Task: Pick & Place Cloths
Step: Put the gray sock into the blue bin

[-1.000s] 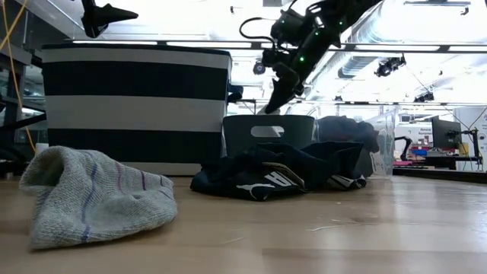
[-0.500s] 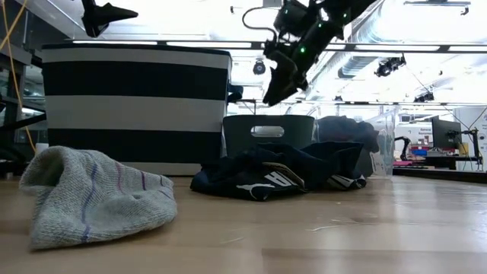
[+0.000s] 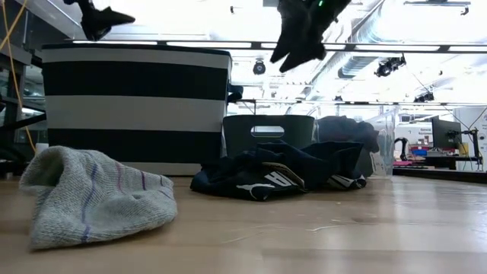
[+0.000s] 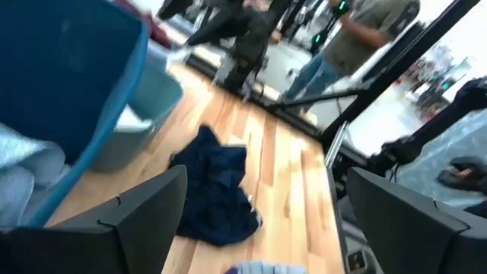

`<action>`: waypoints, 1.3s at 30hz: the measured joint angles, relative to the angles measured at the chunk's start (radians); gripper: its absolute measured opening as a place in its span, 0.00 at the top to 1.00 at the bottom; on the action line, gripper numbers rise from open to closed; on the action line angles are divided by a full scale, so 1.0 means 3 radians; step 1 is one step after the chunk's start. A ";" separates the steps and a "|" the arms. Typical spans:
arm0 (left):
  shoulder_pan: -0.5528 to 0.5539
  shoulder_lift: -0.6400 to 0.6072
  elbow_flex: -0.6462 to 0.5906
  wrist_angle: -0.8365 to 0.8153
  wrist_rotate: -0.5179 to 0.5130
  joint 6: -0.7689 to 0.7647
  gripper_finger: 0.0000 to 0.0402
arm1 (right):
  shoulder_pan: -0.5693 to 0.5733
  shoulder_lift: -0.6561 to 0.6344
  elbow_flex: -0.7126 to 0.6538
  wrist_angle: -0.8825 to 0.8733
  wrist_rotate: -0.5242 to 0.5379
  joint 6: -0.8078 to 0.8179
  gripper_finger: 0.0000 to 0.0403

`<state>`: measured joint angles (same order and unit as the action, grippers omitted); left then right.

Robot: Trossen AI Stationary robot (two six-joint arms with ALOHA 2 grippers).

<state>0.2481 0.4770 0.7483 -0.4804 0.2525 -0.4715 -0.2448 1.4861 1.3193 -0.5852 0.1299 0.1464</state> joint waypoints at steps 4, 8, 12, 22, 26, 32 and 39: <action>-0.0061 0.0152 0.0000 -0.0065 0.0089 0.0068 0.13 | 0.0233 -0.0177 0.0000 -0.0187 -0.0028 0.0657 0.36; -0.0338 0.0363 0.0000 -0.0021 0.0050 0.0150 0.13 | 0.0553 -0.0323 -0.0001 -0.0400 0.0047 0.1137 0.36; -0.0769 0.0668 0.0000 0.0074 -0.0176 0.0163 0.13 | 0.0971 -0.0428 -0.0084 -0.0414 0.0384 0.1469 0.36; -0.1813 0.1536 0.0001 0.0443 -0.1173 0.0163 0.13 | 0.1858 -0.0373 -0.0097 -0.0489 0.1202 0.2291 0.36; -0.2056 0.1941 0.0001 0.0548 -0.1323 0.0158 0.13 | 0.2069 -0.0379 -0.0095 -0.0484 0.1491 0.2444 0.36; -0.2254 0.2561 0.0001 0.0827 -0.1393 0.0135 0.13 | 0.2219 -0.0378 -0.0095 -0.0492 0.1664 0.2400 0.36; -0.2313 0.3246 0.0004 0.1383 -0.1492 0.0414 0.13 | 0.2221 -0.0378 -0.0095 -0.0490 0.1655 0.2192 0.36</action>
<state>-0.4458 1.4507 0.7494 -0.0656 -0.1951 -0.3474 0.4216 1.3727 1.2907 -0.7321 0.6265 0.8040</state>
